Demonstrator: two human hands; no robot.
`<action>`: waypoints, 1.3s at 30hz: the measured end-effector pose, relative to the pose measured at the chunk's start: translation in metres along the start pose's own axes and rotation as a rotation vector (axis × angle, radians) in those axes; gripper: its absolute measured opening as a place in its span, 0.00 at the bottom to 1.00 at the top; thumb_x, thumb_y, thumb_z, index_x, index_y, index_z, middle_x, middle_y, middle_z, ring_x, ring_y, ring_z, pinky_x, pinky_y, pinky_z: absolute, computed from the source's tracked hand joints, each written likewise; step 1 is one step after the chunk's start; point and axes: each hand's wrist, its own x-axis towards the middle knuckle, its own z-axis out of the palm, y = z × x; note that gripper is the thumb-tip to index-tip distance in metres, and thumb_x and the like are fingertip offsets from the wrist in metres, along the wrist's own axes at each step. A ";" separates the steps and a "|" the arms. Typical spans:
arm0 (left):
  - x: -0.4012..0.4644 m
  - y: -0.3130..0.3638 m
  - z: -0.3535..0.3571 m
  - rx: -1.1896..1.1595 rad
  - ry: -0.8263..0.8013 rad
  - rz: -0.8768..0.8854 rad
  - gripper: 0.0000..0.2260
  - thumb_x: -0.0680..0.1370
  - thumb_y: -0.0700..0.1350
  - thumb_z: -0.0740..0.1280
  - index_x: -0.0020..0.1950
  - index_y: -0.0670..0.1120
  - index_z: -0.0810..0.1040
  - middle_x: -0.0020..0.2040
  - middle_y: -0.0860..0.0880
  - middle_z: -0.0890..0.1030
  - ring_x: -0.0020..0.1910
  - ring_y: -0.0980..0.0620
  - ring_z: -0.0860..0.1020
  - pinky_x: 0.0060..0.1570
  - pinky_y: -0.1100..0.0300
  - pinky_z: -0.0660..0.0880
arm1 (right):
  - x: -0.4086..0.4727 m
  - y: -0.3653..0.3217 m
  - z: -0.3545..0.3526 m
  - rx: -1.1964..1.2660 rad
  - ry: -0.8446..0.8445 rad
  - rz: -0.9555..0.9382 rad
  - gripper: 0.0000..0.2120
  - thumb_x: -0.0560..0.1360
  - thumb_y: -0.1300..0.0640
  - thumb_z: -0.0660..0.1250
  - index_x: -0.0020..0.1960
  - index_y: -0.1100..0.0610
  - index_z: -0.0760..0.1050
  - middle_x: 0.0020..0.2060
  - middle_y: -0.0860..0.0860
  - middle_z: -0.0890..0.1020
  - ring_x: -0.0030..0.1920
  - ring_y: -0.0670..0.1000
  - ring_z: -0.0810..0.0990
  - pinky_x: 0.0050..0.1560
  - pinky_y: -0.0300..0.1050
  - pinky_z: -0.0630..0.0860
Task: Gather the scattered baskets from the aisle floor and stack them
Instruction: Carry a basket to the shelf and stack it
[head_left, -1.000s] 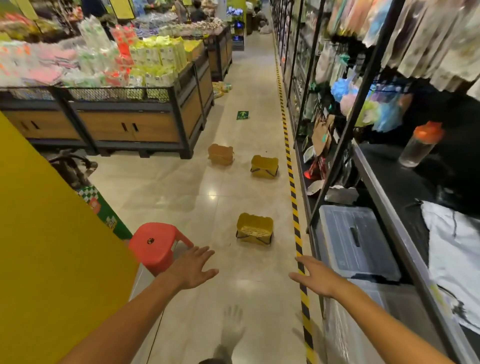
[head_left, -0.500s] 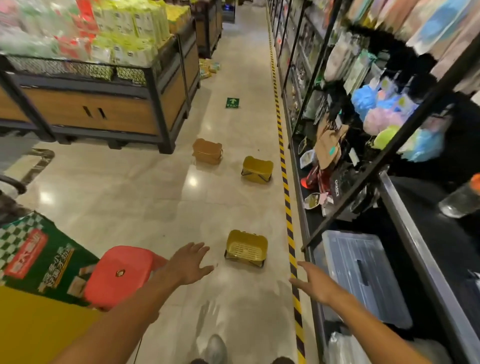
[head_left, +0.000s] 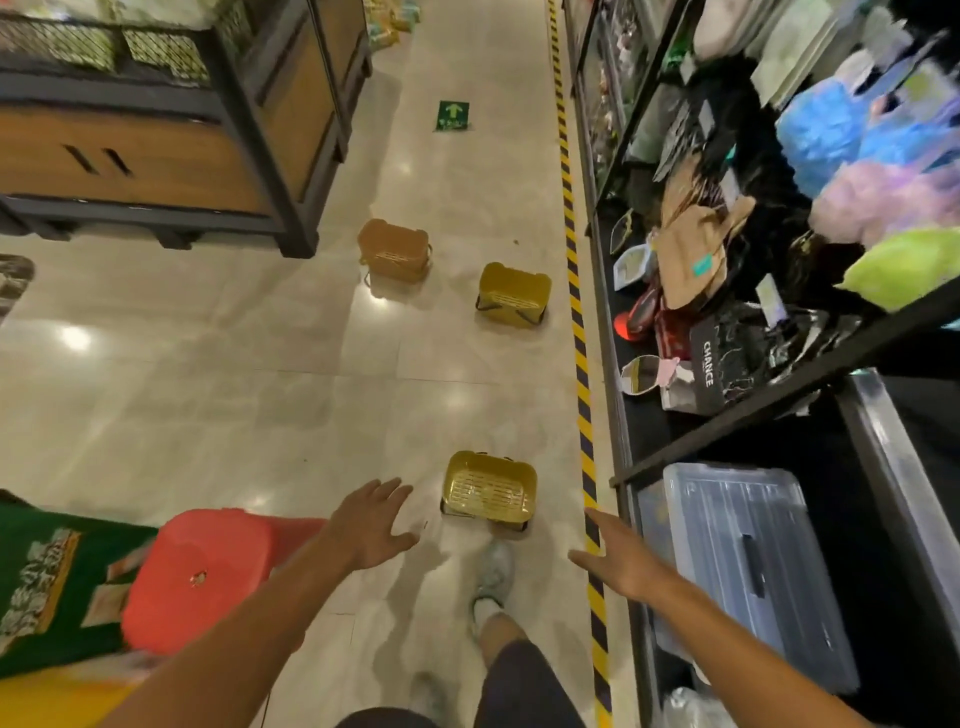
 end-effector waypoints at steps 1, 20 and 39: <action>0.017 0.000 -0.002 -0.007 -0.011 -0.010 0.37 0.81 0.65 0.59 0.84 0.49 0.51 0.84 0.47 0.52 0.82 0.45 0.52 0.80 0.52 0.51 | 0.020 0.002 -0.003 0.009 -0.005 0.008 0.38 0.77 0.39 0.69 0.81 0.49 0.57 0.78 0.50 0.66 0.76 0.53 0.67 0.75 0.53 0.68; 0.392 -0.063 0.287 -0.253 -0.186 -0.157 0.47 0.76 0.59 0.72 0.84 0.47 0.46 0.84 0.48 0.52 0.81 0.47 0.54 0.78 0.55 0.56 | 0.411 0.175 0.213 0.167 -0.136 0.262 0.57 0.70 0.45 0.79 0.83 0.48 0.40 0.78 0.48 0.64 0.74 0.52 0.67 0.63 0.43 0.67; 0.500 -0.086 0.380 -0.724 0.065 -0.127 0.49 0.69 0.39 0.80 0.82 0.49 0.53 0.62 0.54 0.78 0.57 0.50 0.79 0.54 0.57 0.74 | 0.516 0.204 0.314 0.505 0.038 0.233 0.52 0.70 0.55 0.80 0.70 0.23 0.46 0.59 0.34 0.74 0.55 0.40 0.76 0.51 0.31 0.76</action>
